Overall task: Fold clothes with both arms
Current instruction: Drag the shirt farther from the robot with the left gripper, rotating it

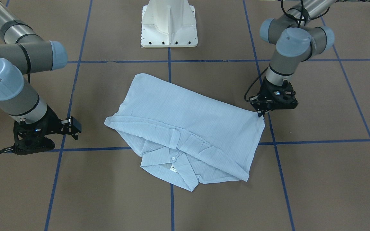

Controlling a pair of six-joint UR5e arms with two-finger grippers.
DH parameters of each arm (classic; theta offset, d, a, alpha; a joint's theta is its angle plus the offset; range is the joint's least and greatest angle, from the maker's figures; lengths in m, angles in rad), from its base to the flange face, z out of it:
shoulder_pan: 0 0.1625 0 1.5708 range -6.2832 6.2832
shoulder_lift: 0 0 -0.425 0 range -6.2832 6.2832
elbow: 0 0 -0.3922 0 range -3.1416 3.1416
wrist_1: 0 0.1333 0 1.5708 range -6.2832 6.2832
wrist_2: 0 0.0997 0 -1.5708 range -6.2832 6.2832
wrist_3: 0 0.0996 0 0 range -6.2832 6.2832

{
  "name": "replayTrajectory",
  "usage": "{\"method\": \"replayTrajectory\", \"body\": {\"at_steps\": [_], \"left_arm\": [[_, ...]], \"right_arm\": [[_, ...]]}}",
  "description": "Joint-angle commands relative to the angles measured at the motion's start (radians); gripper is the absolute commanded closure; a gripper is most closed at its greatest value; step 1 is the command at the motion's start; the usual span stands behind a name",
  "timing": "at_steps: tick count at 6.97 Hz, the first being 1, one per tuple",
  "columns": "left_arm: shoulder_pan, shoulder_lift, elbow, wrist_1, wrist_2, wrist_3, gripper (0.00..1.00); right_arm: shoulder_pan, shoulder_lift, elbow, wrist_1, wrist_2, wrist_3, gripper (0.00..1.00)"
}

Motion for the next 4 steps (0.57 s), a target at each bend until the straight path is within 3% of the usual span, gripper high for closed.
{"method": "replayTrajectory", "body": {"at_steps": [1, 3, 4], "left_arm": [[-0.128, -0.192, 0.289, -0.018, 0.001, 0.14, 1.0], [-0.213, -0.395, 0.682, -0.216, 0.007, 0.349, 1.0], [-0.252, -0.41, 0.698, -0.226, -0.026, 0.425, 1.0]], "right_arm": [[-0.017, 0.017, 0.008, 0.002, 0.002, 0.057, 0.0], [-0.032, 0.049, 0.005, 0.002, 0.002, 0.103, 0.0], [-0.044, 0.07, 0.002, 0.0, -0.001, 0.145, 0.0]]}}
